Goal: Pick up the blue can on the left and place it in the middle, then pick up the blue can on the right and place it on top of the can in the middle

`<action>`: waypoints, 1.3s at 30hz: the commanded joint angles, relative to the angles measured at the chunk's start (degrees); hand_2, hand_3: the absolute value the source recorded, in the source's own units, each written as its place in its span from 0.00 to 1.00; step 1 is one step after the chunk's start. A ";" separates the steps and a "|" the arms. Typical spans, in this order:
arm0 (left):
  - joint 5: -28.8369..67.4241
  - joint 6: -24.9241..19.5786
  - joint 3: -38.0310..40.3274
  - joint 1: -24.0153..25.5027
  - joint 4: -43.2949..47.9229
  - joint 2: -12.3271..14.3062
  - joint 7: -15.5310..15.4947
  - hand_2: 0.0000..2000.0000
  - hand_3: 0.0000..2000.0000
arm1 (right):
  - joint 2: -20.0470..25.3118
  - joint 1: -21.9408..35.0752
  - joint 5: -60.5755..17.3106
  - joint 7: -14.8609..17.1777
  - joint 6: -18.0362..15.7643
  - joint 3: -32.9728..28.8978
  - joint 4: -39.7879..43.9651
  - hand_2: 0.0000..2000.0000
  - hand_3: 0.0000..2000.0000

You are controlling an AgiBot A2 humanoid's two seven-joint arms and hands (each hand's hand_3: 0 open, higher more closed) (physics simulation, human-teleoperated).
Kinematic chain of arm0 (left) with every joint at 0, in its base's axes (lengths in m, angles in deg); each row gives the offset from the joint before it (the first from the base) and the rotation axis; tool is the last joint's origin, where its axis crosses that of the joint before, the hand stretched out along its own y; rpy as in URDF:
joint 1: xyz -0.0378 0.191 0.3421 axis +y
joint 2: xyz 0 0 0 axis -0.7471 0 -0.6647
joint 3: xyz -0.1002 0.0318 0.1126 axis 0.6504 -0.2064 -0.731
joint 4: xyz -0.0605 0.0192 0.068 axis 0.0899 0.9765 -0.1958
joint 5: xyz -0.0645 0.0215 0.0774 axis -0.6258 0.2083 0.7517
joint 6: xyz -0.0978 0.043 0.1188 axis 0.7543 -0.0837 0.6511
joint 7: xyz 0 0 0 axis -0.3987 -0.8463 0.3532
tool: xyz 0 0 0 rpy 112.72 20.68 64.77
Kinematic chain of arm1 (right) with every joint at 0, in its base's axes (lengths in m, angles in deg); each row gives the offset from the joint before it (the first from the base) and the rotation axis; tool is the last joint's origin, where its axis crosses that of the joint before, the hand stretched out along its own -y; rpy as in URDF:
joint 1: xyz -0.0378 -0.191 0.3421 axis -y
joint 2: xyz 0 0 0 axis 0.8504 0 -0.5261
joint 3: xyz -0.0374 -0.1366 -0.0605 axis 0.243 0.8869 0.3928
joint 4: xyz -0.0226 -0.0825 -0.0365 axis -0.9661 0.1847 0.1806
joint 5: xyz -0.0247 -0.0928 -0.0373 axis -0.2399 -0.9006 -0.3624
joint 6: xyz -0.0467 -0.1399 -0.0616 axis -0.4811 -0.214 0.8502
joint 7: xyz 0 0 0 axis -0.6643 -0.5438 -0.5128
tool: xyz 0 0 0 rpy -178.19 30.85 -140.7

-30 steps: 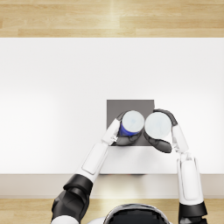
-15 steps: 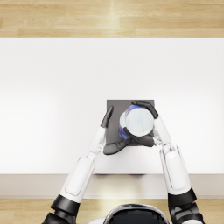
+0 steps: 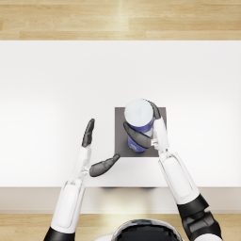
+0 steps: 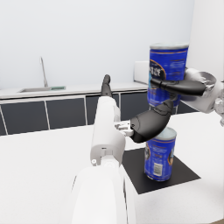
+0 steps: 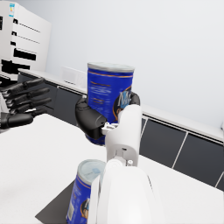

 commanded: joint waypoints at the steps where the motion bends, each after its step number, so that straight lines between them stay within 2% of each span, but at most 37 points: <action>1: 0.00 0.00 1.33 -0.39 2.22 0.33 0.00 0.00 0.00 | 0.19 0.05 0.00 -0.05 0.31 -0.31 2.39 1.00 0.76; 14: 0.00 0.00 -0.16 -0.46 0.49 2.10 0.01 0.00 0.00 | 0.67 -2.37 0.01 -0.11 0.93 -0.29 5.32 1.00 0.76; 17: -0.01 0.00 -0.55 -0.87 -0.17 2.70 0.01 0.00 0.00 | 0.99 -2.58 6.89 -0.18 1.18 -1.09 6.10 1.00 0.76; 20: -0.01 0.00 -1.07 -0.78 -0.45 3.04 0.01 0.00 0.00 | 1.17 -2.97 9.82 -0.19 1.12 -1.36 7.57 1.00 0.76; 21: -0.01 0.00 -1.09 -0.56 -0.68 3.06 0.01 0.00 0.00 | 1.24 -3.08 10.31 -0.23 1.10 -1.44 7.69 0.32 0.60; 22: -0.01 0.00 -1.26 -0.40 -0.45 3.10 0.01 0.00 0.00 | 1.35 -3.16 10.65 0.01 3.12 -1.85 7.48 0.00 0.43; 24: -0.01 0.00 -0.61 -0.32 -0.30 3.31 0.01 0.00 0.00 | 1.56 -3.24 11.06 0.39 6.59 -1.82 6.00 0.00 0.11; 25: -0.01 0.00 -0.37 -0.59 0.06 3.56 0.01 0.00 0.00 | 1.79 -3.06 11.19 0.48 7.59 -2.21 5.03 0.00 0.00; 28: -0.01 0.00 0.39 -1.54 1.18 4.40 0.01 0.00 0.00 | 2.41 -2.59 11.38 0.77 9.30 -3.19 2.08 0.00 0.00; 33: -0.02 0.00 0.94 -3.44 1.15 5.88 0.01 0.00 0.00 | 3.39 -1.79 11.48 0.80 10.16 -4.88 -1.43 0.00 0.00; 34: -0.02 0.00 1.24 -4.09 1.28 6.28 0.01 0.00 0.00 | -12.69 8.67 11.48 0.89 10.22 14.35 -2.39 0.00 0.00; 35: -0.02 0.00 1.36 -4.92 1.47 6.78 0.01 0.00 0.00 | -0.29 0.78 11.53 0.95 10.36 -2.02 -3.30 0.00 0.00; 39: -0.02 0.00 2.95 -9.73 0.99 9.16 0.01 0.00 0.00 | 0.77 1.96 11.47 0.99 10.36 -6.14 -7.04 0.00 0.00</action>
